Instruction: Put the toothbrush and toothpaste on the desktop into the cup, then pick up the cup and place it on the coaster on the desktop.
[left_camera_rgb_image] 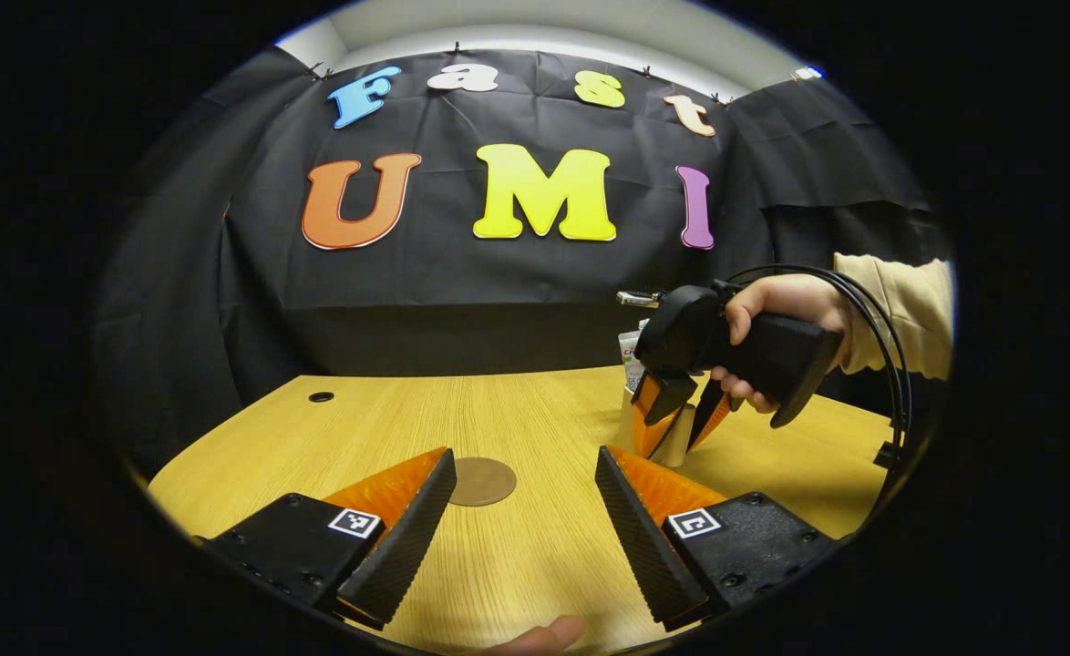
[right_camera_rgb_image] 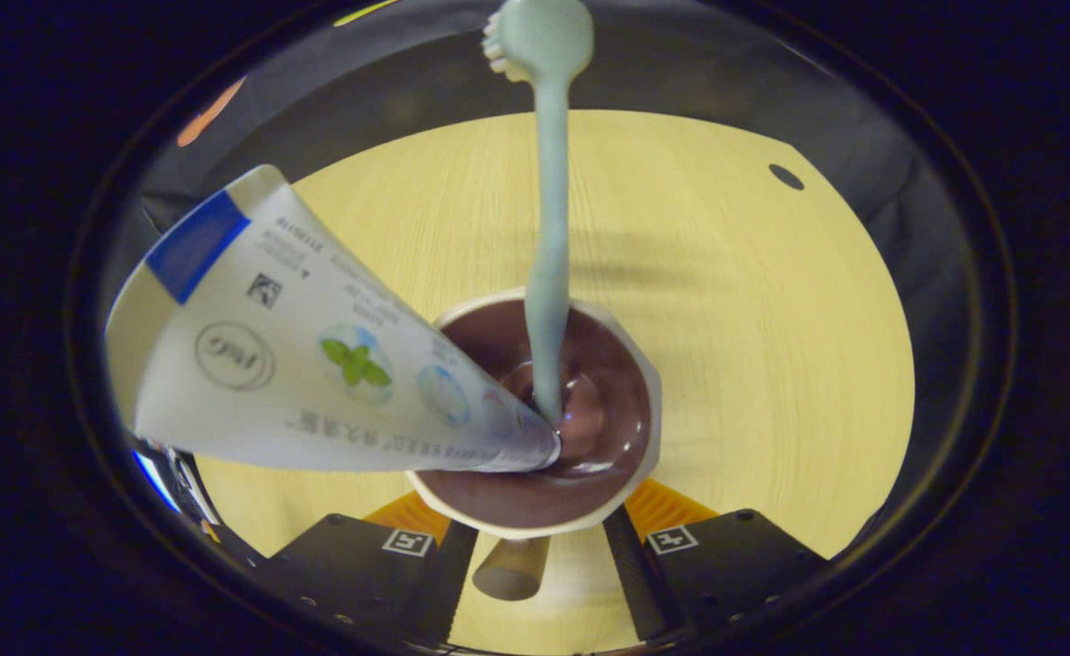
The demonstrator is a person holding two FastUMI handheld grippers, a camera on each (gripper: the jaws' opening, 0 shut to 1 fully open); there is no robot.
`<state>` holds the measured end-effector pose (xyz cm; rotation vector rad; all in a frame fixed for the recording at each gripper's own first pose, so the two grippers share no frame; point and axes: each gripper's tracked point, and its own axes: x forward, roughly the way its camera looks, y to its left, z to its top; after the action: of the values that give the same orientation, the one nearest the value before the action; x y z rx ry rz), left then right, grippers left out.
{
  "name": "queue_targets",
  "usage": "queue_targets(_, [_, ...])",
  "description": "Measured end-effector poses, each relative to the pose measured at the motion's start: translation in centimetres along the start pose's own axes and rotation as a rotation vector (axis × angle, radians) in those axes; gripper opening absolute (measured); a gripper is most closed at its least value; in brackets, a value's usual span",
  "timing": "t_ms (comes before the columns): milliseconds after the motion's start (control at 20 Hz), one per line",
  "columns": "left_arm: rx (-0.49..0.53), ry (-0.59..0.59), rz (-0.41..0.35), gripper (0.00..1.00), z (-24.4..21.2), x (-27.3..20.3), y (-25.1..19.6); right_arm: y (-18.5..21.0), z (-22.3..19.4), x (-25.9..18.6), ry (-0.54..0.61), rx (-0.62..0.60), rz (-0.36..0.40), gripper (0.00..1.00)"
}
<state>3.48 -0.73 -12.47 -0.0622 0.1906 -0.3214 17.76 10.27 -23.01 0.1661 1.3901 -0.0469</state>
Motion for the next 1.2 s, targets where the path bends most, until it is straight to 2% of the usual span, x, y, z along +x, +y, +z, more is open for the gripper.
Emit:
queue_targets(50, [0.018, -0.006, 0.004, 0.99, 0.1, 0.0, 0.1, 0.1, -0.2, 0.4, 0.019, 0.005, 0.002, 0.64])
queue_targets(100, [0.033, -0.010, 0.008, 0.98, -0.1, 0.1, 0.2, 0.1, -0.2, 0.3, 0.023, 0.000, -0.009, 0.53])
queue_targets(150, [0.041, -0.010, 0.005, 0.98, -0.2, 0.2, 0.0, -0.1, -0.2, 0.5, 0.028, -0.012, -0.027, 0.58])
queue_targets(200, [0.044, -0.009, -0.009, 0.98, -0.3, 0.1, -0.4, -0.5, -0.1, 0.7, 0.029, -0.015, -0.047, 0.58])
queue_targets(300, [0.042, -0.029, -0.027, 0.99, 0.0, 0.0, -0.8, -0.3, -0.2, 0.8, 0.044, -0.010, -0.047, 0.49])
queue_targets(400, [0.040, -0.053, -0.034, 0.99, 0.4, -0.2, -0.8, -0.6, -0.1, 1.0, 0.052, -0.006, -0.068, 0.54])
queue_targets(550, [0.032, -0.068, -0.039, 0.98, 0.4, -0.2, -0.7, -0.7, -0.2, 1.1, 0.066, 0.012, -0.087, 0.54])
queue_targets(800, [0.019, -0.056, -0.048, 0.98, 0.0, 0.0, -0.6, -1.0, -0.3, 1.4, 0.064, -0.028, -0.091, 0.53])
queue_targets(900, [0.021, -0.055, -0.043, 0.98, -0.1, 0.1, -0.5, -1.7, -0.1, 1.4, 0.049, -0.028, -0.116, 0.53])
queue_targets(1200, [0.013, -0.052, -0.054, 0.98, -0.3, -0.4, -1.0, -1.6, 0.4, -0.2, -0.002, -0.069, -0.107, 0.52])
